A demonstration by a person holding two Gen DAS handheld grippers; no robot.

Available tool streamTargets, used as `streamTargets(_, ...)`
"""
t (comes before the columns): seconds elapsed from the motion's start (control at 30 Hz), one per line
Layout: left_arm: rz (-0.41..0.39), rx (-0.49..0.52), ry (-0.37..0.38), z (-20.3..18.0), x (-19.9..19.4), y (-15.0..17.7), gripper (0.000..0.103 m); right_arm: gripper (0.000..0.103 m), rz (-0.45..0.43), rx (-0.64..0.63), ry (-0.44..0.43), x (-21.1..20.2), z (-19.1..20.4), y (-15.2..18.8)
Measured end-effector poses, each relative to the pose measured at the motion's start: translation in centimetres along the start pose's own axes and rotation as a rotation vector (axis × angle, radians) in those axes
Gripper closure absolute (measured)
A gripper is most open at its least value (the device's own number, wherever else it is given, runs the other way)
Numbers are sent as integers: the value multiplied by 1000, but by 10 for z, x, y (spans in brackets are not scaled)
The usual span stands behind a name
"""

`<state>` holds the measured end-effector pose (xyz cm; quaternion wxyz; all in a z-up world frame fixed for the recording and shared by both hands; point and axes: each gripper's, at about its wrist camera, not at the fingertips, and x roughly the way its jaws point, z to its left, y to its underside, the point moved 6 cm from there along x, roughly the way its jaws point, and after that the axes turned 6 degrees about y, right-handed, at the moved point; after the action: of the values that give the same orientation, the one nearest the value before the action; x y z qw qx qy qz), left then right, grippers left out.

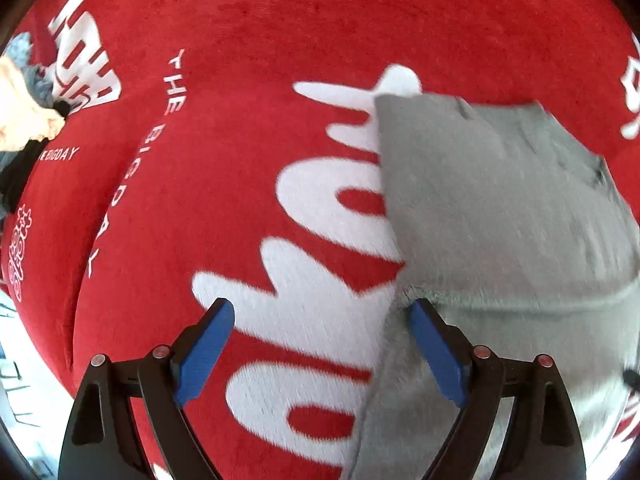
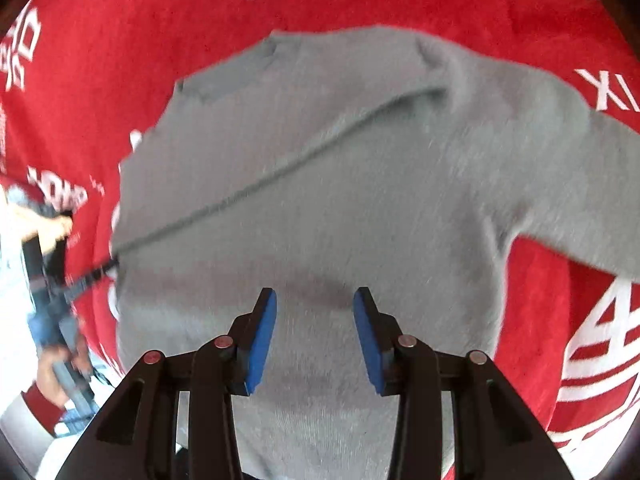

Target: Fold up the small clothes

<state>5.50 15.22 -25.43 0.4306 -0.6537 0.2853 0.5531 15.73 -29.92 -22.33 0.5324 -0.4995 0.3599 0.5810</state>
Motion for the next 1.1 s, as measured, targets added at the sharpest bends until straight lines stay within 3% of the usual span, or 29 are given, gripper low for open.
streamTargets(0.23,8,-89,54,24,6,10,13,60,-8,-14,10,12,8,5)
streamTargets(0.3,26,-118,-2,36,-1,15,13,60,-6,-41,28,16,17,2)
streamTargets(0.4,3,-174,75,41,-21,15,13,60,1,-66,48,18,23,1)
streamTargets(0.57,-31,-90,211,-4,-23,-19,14,59,-22,-9,6,12,28,-10)
streamTargets(0.67,-13,-31,244,-34,-7,-33,30,59,-39,6,-19,11,38,-19)
streamTargets(0.73,30,2,173,-41,14,-33,46,59,-39,-16,-23,13,48,-22)
streamTargets(0.9,17,-34,217,-27,13,-31,48,59,-36,-34,-33,13,58,-17)
streamTargets(1.07,102,-83,411,-25,16,-31,52,59,-22,-8,-52,12,50,-12)
streamTargets(1.1,99,-76,419,-25,15,-32,74,59,-20,-6,-51,12,49,-12)
